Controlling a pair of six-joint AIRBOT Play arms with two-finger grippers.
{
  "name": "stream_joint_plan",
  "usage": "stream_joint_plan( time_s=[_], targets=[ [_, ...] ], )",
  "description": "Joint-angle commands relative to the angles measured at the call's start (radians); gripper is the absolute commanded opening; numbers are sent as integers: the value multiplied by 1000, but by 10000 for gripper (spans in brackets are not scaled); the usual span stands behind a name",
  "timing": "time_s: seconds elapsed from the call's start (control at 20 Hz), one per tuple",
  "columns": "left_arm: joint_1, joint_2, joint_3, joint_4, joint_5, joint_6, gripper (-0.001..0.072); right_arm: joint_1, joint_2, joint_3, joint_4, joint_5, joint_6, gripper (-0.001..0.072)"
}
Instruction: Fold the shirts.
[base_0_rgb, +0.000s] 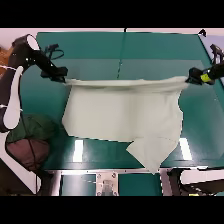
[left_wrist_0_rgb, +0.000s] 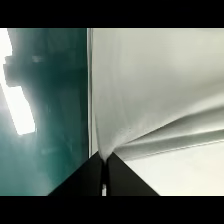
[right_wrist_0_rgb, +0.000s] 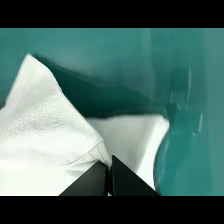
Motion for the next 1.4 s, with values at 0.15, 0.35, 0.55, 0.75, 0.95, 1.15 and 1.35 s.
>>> stream_joint_plan(
  time_s=[0.15, 0.35, 0.55, 0.75, 0.95, 1.15, 1.35],
  targets=[
    [-47, 0, -175, 3, -55, 6, 25, 1, 114, -379, -58, -40, -2, 13],
    [-47, 0, -166, -34, -47, 4, 456, 1, 116, -422, -34, -76, -2, 152],
    [-27, 12, -99, -36, -131, -21, 683, -7, 125, -328, -62, 34, 37, 372],
    [16, 104, -169, -37, -135, -16, 655, -63, 198, -340, -88, 94, 108, 363],
    [97, 290, -513, -51, -56, 32, 655, -177, 369, -518, -89, 125, 134, 347],
    [132, 424, -872, -87, 60, 120, 656, -342, 565, -714, -88, 203, 221, 372],
    [132, 439, -1027, -295, 174, 187, 655, -394, 664, -879, -64, 203, 235, 441]
  ],
)
